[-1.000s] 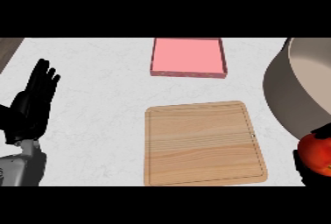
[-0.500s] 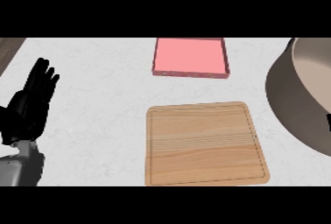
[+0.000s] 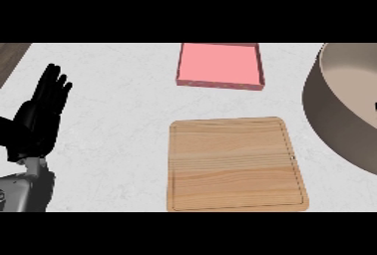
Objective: Pick the tomato from the cutting board and place it in the pot
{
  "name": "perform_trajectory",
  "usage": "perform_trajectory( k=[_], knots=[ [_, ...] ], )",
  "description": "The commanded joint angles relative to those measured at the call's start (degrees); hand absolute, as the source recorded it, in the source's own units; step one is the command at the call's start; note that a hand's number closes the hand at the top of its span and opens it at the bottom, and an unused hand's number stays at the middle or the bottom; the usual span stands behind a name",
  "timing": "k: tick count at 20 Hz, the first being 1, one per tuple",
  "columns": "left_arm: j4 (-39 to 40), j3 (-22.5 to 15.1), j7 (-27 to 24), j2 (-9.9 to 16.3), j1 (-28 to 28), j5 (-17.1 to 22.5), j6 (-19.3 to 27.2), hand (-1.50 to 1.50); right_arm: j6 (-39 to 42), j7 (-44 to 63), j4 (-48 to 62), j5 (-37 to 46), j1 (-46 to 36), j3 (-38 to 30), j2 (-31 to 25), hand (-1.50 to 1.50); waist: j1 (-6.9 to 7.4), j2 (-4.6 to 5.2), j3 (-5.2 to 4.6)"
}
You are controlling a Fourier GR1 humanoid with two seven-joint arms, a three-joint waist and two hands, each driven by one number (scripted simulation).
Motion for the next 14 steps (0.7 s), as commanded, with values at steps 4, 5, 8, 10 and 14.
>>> perform_trajectory(
  k=[4,5,8,10,14],
  knots=[
    [0.7,0.8,1.3,0.2,-1.2,0.3,-0.2,0.0,-11.9,-10.7,28.9,5.0,-9.5,0.3,-5.5,1.5,0.24,0.29,0.33],
    [-0.7,-2.1,-0.1,-2.2,0.9,-2.7,2.0,0.0,-11.6,-13.9,32.2,3.9,-8.3,-0.3,-6.4,1.5,0.17,0.26,0.35],
    [2.1,-2.4,-2.2,-3.2,-0.8,-2.8,2.0,0.0,-6.0,-8.1,36.3,1.1,-13.3,-1.4,-6.1,1.5,0.59,0.53,0.36],
    [1.6,0.2,-0.6,-0.8,-2.2,-0.3,0.2,0.0,-4.3,-7.9,40.4,0.2,-13.9,-2.2,-6.3,-1.5,0.94,0.59,0.39],
    [1.5,0.4,0.0,-0.2,-1.6,-0.3,-0.2,0.0,0.1,-14.3,43.7,-3.9,-13.3,-2.6,-4.8,-1.5,0.88,0.58,0.49]
  ],
)
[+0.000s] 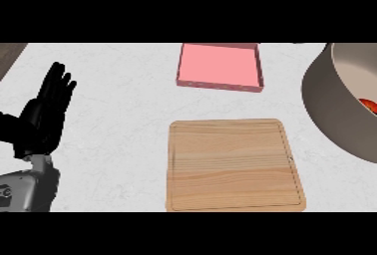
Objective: Pick the tomato from the cutting board and place it in the pot
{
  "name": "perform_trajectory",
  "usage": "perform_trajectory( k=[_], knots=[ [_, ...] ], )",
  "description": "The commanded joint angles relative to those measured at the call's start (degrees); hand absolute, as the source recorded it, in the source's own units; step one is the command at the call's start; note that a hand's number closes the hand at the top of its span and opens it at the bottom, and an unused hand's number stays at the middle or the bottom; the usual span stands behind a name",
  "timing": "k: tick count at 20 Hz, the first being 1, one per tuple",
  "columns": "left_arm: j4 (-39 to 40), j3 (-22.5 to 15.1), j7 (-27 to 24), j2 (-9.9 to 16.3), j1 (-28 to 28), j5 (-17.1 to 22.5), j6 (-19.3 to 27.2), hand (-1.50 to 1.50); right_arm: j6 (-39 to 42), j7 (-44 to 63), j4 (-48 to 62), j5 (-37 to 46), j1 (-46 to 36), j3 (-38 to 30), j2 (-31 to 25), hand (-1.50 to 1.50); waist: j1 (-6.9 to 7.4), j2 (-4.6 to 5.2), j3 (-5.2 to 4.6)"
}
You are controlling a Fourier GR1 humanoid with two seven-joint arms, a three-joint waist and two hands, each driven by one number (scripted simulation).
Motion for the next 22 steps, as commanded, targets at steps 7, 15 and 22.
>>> perform_trajectory(
  k=[7,15,22],
  knots=[
    [-1.2,-0.6,0.4,-0.3,1.2,-0.2,-0.1,0.0,8.4,-9.4,9.8,-16.4,-4.7,-10.0,3.2,-1.5,0.58,0.83,2.27],
    [-0.8,0.1,-0.2,-0.6,1.1,-0.3,0.5,0.0,18.8,-10.9,17.9,-25.7,-5.6,-18.7,-6.1,-1.5,-0.19,1.05,2.17],
    [-2.7,-1.2,1.1,-1.6,1.7,-0.8,0.9,0.0,26.6,-17.2,28.4,-28.0,-2.5,-21.2,-16.3,-1.5,0.05,1.21,2.23]
  ],
)
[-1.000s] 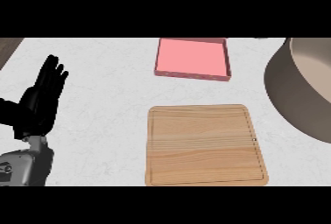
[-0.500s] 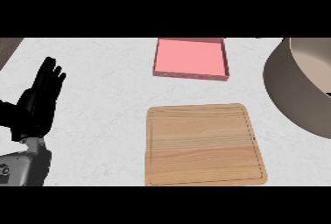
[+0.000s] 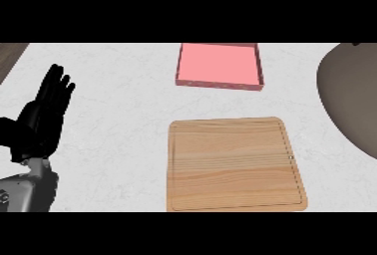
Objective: Pick the tomato from the cutting board and place it in the pot
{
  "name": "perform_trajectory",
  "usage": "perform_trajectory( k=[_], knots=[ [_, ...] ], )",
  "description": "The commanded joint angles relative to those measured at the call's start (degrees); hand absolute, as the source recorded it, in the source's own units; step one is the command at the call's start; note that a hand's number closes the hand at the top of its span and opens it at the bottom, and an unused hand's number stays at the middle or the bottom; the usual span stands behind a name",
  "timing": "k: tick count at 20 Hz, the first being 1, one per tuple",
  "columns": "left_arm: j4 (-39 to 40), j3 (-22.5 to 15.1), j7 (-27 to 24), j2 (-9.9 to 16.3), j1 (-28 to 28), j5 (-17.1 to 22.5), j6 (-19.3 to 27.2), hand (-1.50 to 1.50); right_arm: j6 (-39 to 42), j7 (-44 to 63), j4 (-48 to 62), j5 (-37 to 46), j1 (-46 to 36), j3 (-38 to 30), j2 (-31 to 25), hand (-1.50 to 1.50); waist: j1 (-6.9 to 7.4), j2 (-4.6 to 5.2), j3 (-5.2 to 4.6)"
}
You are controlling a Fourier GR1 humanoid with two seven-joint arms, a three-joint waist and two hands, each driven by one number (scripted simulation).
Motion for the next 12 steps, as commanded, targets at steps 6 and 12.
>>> perform_trajectory(
  k=[6,12],
  knots=[
    [-1.5,-0.5,-0.2,-0.4,1.1,-0.5,-0.2,0.0,8.1,-9.9,14.8,-1.4,3.8,-1.3,-10.7,-1.5,0.52,0.5,1.09],
    [1.3,1.5,-2.4,0.6,0.8,0.8,-1.8,0.0,11.0,-14.0,16.7,-1.3,7.3,-0.4,-14.3,-1.5,0.21,0.61,1.15]
  ],
)
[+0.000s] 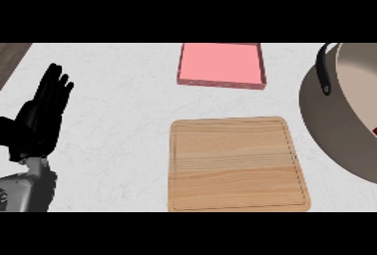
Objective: Pick the tomato from the cutting board and place it in the pot
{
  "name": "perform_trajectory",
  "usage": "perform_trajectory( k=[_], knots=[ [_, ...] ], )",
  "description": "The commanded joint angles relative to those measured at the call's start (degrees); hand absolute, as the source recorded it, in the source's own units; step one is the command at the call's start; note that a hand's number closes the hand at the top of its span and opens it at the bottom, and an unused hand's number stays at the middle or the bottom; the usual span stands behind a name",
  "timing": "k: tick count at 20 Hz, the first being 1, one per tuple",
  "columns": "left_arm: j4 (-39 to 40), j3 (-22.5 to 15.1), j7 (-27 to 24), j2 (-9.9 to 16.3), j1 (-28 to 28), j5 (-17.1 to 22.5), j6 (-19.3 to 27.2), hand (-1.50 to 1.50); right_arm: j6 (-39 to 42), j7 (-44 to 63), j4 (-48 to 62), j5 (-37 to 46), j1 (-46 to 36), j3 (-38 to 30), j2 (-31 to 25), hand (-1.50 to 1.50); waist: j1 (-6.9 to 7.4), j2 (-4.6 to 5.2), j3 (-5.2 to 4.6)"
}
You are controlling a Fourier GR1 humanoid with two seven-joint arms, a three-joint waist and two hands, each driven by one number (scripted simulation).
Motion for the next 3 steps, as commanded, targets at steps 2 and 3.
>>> perform_trajectory(
  k=[2,3],
  knots=[
    [0.8,-0.1,-2.8,-1.2,1.5,0.0,-0.2,0.0,4.0,-4.1,3.1,-0.2,0.2,0.6,-2.1,-1.5,0.5,0.18,0.15],
    [2.8,-0.4,-1.3,-0.8,-1.5,-1.0,0.5,0.0,5.6,-4.7,3.0,0.0,1.0,1.1,-3.2,-1.5,-0.24,0.12,0.12]
  ],
)
